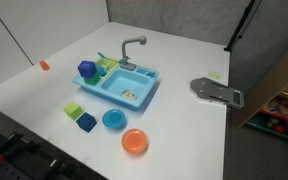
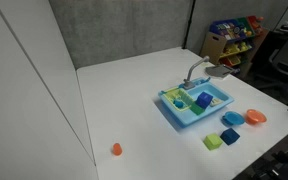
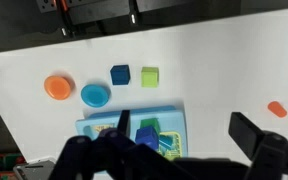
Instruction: Pick up the blue block from the green block and put it in the sink
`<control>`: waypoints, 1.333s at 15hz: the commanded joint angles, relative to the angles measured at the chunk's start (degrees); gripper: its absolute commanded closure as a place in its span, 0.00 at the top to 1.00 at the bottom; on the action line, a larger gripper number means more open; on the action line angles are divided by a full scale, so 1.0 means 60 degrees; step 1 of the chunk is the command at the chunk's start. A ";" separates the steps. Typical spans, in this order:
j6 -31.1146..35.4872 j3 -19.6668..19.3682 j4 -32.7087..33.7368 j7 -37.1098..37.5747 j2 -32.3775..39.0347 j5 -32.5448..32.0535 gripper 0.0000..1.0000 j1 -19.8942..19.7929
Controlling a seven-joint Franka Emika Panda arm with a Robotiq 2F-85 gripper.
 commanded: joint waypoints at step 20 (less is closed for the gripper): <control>0.3479 -0.0541 0.1657 0.0623 0.5484 -0.2165 1.00 -0.1468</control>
